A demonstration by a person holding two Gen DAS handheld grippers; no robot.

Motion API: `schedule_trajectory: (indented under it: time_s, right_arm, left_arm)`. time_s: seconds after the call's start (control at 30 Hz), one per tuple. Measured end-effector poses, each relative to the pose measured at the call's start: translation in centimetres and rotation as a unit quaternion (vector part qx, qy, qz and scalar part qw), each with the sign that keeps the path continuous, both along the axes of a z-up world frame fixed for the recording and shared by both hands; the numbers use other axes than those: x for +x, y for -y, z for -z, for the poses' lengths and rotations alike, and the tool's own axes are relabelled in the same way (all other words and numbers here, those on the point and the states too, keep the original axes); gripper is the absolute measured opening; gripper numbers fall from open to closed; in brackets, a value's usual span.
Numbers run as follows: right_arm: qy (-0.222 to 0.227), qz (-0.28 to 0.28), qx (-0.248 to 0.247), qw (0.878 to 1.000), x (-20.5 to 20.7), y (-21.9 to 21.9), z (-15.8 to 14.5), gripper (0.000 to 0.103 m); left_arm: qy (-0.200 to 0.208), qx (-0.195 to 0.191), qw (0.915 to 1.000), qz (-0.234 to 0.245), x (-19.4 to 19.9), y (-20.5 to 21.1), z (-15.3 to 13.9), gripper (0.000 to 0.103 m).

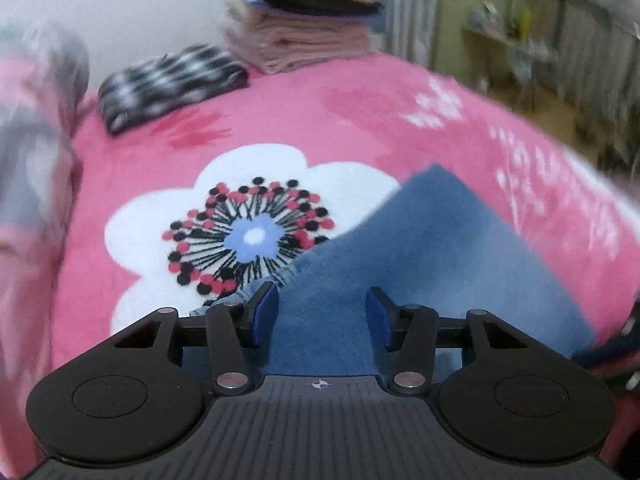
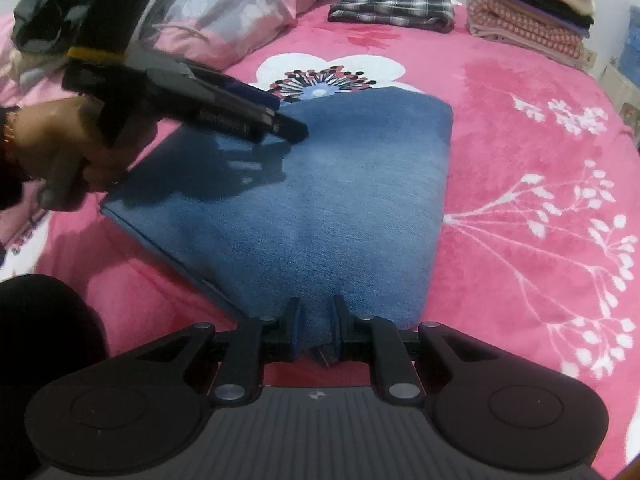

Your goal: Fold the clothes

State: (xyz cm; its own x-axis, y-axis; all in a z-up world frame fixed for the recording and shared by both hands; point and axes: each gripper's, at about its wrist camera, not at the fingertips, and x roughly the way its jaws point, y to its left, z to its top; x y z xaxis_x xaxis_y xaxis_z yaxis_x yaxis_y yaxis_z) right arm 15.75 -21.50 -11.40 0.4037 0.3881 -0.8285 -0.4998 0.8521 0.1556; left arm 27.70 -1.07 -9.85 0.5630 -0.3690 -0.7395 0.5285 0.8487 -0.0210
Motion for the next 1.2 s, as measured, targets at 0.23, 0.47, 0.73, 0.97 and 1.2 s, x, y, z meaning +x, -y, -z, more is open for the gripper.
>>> schedule_trajectory:
  time_s: [0.23,0.47,0.73,0.97,1.2]
  right_arm:
    - [-0.051,0.003,0.046,0.998,1.7,1.6,0.3,0.015]
    - [-0.100,-0.012,0.064,0.993,3.3,2.3,1.0,0.015]
    - [-0.119,-0.053,0.033,0.991,4.1,1.2,0.8,0.015]
    - [-0.110,-0.055,0.012,0.992,3.8,0.1,0.7,0.015]
    - [-0.079,-0.034,0.015,0.996,2.1,-0.3,0.3,0.015]
  left_arm:
    - [-0.019,-0.056,0.9978,0.029,1.5,3.5,-4.0,0.045]
    - [-0.122,-0.074,0.9897,0.007,5.6,8.4,1.2,0.051]
    - [-0.146,-0.076,0.9861,-0.025,6.0,8.9,1.2,0.053]
    - [-0.141,-0.100,0.9849,0.011,6.6,7.9,1.9,0.056]
    - [-0.159,-0.114,0.9806,0.017,7.1,7.2,1.1,0.057]
